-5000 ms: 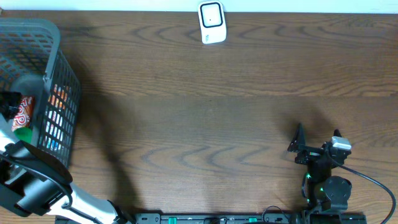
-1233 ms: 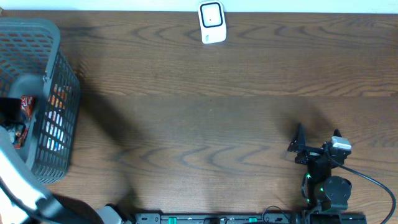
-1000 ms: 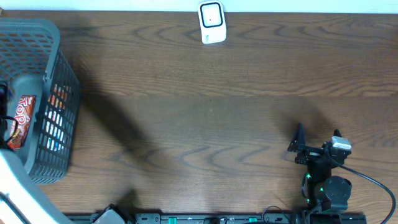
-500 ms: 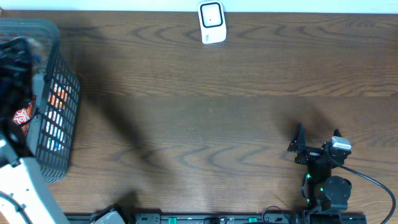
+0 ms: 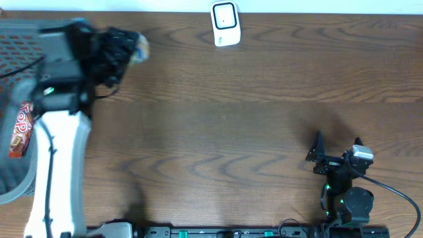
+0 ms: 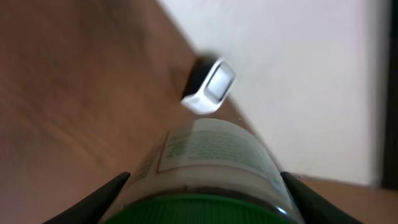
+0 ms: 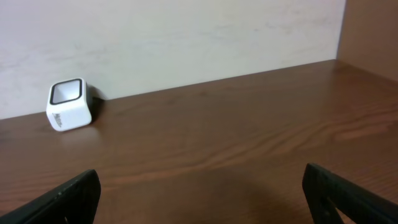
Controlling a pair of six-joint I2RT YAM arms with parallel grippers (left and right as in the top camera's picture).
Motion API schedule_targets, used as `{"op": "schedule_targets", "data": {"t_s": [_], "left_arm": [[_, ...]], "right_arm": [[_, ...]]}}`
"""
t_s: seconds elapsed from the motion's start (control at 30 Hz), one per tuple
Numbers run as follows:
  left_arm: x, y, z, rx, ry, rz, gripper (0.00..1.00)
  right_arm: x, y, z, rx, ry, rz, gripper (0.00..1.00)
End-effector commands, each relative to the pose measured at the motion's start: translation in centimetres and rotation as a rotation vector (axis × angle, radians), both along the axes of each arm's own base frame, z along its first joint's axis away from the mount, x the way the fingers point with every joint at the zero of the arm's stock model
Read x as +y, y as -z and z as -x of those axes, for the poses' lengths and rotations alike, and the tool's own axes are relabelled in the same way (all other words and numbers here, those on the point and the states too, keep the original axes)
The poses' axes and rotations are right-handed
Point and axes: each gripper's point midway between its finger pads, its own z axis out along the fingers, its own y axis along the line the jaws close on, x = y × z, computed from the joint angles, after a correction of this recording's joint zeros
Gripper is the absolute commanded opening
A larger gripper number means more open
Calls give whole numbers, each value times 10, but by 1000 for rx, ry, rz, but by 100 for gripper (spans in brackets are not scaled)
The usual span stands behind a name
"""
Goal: Scan the item barcode
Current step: 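Lift the bottle out of the basket and carry it toward the scanner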
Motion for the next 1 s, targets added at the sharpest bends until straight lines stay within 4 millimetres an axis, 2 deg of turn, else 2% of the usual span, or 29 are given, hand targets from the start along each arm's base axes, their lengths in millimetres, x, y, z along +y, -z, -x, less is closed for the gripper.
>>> {"op": "schedule_targets", "data": {"t_s": [0.0, 0.27, 0.47, 0.57, 0.67, 0.77, 0.97], "left_arm": [[-21, 21, -12, 41, 32, -81, 65], [-55, 116, -10, 296, 60, -269, 65], [-86, 173, -1, 430, 103, -351, 65], [-96, 195, 5, 480, 89, -393, 65], [-95, 213, 14, 542, 12, -447, 65], [-94, 226, 26, 606, -93, -466, 65], [-105, 249, 46, 678, -280, -439, 65]], "right_arm": [[-2, 1, 0, 2, 8, 11, 99], [-2, 1, 0, 2, 8, 11, 99], [-2, 1, 0, 2, 8, 11, 99], [-2, 1, 0, 2, 8, 11, 99], [-2, 1, 0, 2, 8, 11, 99], [-2, 1, 0, 2, 8, 11, 99], [-2, 1, 0, 2, 7, 11, 99]]}}
